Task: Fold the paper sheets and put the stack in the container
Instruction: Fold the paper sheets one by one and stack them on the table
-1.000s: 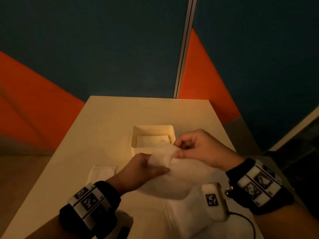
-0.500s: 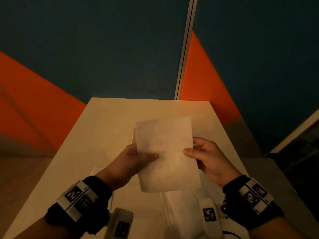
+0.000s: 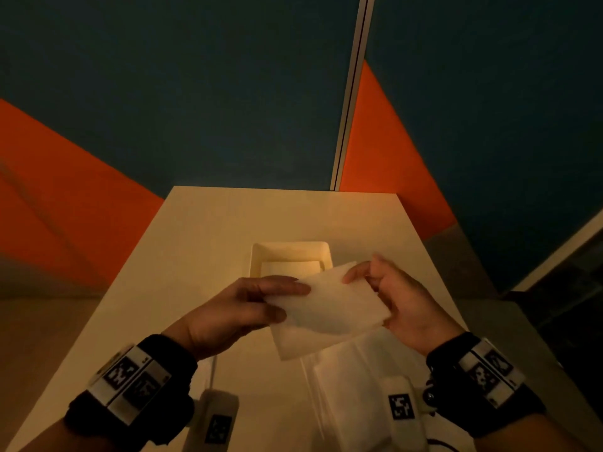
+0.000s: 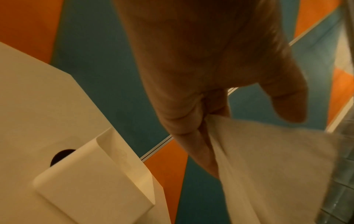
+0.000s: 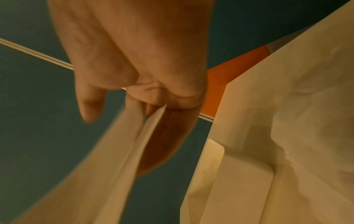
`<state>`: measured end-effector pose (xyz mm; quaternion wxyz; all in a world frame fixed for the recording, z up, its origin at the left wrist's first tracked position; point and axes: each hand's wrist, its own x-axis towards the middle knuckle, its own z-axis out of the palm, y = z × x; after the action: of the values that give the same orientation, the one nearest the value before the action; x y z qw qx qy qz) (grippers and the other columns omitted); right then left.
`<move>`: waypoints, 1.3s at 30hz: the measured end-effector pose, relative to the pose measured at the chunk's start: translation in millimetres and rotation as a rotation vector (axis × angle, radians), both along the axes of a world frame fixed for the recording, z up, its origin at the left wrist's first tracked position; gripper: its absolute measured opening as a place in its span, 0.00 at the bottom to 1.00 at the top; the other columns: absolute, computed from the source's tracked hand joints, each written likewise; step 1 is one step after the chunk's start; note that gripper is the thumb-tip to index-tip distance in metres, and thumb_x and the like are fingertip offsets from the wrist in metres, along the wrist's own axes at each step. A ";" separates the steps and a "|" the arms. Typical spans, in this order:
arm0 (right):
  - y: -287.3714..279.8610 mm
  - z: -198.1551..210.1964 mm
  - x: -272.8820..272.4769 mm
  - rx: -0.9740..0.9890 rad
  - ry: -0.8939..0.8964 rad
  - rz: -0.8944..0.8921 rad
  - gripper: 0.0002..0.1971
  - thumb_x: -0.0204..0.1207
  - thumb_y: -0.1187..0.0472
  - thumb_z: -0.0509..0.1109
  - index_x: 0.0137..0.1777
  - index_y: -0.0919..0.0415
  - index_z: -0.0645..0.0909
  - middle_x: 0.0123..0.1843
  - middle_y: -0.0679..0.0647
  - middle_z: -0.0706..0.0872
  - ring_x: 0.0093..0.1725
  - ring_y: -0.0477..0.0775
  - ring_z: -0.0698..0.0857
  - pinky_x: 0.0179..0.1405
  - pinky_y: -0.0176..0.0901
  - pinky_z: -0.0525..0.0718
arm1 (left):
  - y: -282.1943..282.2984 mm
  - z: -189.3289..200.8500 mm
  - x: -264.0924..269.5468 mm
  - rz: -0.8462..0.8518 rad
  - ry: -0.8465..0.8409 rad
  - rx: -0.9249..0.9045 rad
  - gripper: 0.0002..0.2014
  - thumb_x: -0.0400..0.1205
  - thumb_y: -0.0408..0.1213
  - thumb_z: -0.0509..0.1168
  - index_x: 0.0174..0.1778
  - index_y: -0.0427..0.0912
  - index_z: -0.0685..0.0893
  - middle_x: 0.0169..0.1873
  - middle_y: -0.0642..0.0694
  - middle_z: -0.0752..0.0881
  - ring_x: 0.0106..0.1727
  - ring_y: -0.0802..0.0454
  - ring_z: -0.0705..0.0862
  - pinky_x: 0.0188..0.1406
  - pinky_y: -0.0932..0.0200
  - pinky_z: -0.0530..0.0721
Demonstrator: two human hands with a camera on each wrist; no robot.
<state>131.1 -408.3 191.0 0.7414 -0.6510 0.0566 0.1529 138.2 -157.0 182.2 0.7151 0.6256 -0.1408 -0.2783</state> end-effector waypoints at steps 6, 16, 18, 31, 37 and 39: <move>9.9 -9.0 -0.7 -0.241 -0.181 0.200 0.15 0.70 0.76 0.73 0.36 0.53 0.87 0.39 0.55 0.87 0.42 0.55 0.82 0.43 0.45 0.81 | -1.3 2.2 -9.3 -0.039 0.047 0.123 0.16 0.73 0.41 0.70 0.56 0.45 0.89 0.61 0.48 0.86 0.63 0.46 0.84 0.61 0.51 0.84; 18.5 -24.2 1.6 -0.306 -0.106 0.036 0.06 0.74 0.72 0.71 0.48 0.62 0.83 0.49 0.61 0.85 0.36 0.52 0.87 0.32 0.42 0.83 | 32.9 -37.6 -16.0 0.403 0.064 0.234 0.18 0.76 0.20 0.67 0.55 0.46 0.88 0.57 0.53 0.84 0.51 0.45 0.86 0.41 0.56 0.89; 11.8 -29.4 -0.1 -0.339 -0.088 0.013 0.05 0.74 0.71 0.72 0.46 0.61 0.84 0.47 0.60 0.85 0.37 0.53 0.87 0.32 0.42 0.83 | 54.0 -53.2 -15.4 0.522 0.076 0.293 0.18 0.77 0.21 0.66 0.56 0.47 0.86 0.59 0.50 0.80 0.51 0.44 0.83 0.40 0.55 0.89; -0.4 -42.1 -11.1 -0.412 0.011 -0.049 0.04 0.75 0.71 0.70 0.45 0.62 0.83 0.50 0.68 0.87 0.37 0.53 0.87 0.31 0.42 0.83 | 119.1 -132.6 -17.5 0.704 0.170 0.587 0.21 0.77 0.20 0.67 0.57 0.49 0.83 0.60 0.36 0.80 0.52 0.31 0.83 0.54 0.37 0.85; -2.5 -42.3 -13.2 -0.409 0.033 -0.064 0.04 0.75 0.72 0.70 0.46 0.64 0.83 0.48 0.68 0.87 0.36 0.53 0.86 0.30 0.42 0.82 | 116.3 -143.1 -14.7 0.659 0.093 0.800 0.21 0.76 0.22 0.68 0.60 0.48 0.85 0.56 0.39 0.81 0.46 0.38 0.84 0.50 0.44 0.85; -2.5 -42.5 -13.3 -0.412 0.033 -0.066 0.04 0.75 0.72 0.70 0.46 0.64 0.83 0.47 0.66 0.87 0.36 0.52 0.86 0.30 0.42 0.82 | 114.6 -145.0 -14.3 0.632 0.033 0.913 0.21 0.75 0.23 0.69 0.61 0.45 0.85 0.54 0.37 0.84 0.42 0.40 0.84 0.47 0.49 0.83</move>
<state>117.8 -410.9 148.5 0.5963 -0.7839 0.1200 0.1244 123.8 -42.4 37.2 0.4221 0.8794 0.1998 -0.0927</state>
